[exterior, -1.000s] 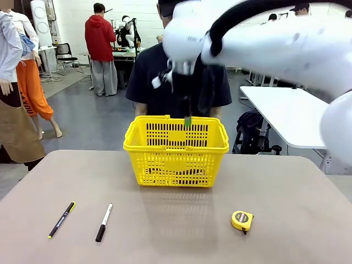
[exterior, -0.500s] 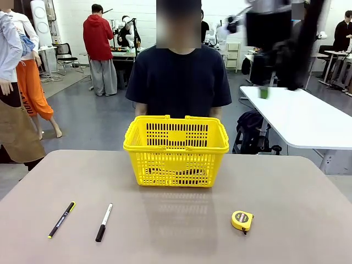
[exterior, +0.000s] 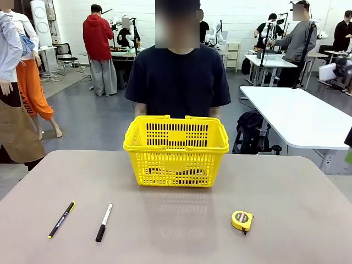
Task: Place the items the person wants into the basket.
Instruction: Pick up the item the person points to and place it in the Market Basket.
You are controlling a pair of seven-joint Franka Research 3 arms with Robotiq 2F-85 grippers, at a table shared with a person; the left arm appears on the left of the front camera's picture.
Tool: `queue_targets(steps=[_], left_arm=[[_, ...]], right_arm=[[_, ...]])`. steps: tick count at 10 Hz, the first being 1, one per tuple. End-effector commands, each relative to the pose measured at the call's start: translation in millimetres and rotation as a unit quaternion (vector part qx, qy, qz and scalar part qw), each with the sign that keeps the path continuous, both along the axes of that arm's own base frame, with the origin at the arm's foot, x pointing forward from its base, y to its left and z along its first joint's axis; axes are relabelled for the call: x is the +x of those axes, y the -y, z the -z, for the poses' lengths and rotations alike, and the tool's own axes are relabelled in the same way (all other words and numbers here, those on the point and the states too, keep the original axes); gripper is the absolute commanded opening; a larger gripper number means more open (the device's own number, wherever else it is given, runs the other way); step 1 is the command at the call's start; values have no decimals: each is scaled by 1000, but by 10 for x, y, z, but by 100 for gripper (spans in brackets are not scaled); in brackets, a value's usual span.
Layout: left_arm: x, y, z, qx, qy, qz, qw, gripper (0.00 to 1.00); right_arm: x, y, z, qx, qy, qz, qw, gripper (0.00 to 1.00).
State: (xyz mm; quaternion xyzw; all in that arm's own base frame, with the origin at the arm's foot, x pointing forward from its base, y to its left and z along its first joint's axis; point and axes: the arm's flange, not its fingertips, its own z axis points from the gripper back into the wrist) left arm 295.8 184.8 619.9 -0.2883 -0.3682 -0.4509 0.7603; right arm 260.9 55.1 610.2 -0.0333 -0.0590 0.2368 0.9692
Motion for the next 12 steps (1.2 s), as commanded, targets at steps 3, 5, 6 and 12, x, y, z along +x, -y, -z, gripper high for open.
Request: queue_targets(steps=[3, 5, 6, 12], left_arm=[[-8, -5, 8, -5, 10, 7, 1000, 100], [-8, -5, 8, -5, 10, 7, 1000, 100], [-8, -5, 8, -5, 10, 7, 1000, 100], [-8, -5, 8, -5, 10, 7, 1000, 100]], right_arm=[[191, 164, 384, 57, 7, 18, 998, 100], [166, 184, 357, 43, 8, 20, 999, 100], [166, 184, 357, 43, 8, 20, 999, 100], [166, 184, 357, 43, 8, 20, 999, 100]])
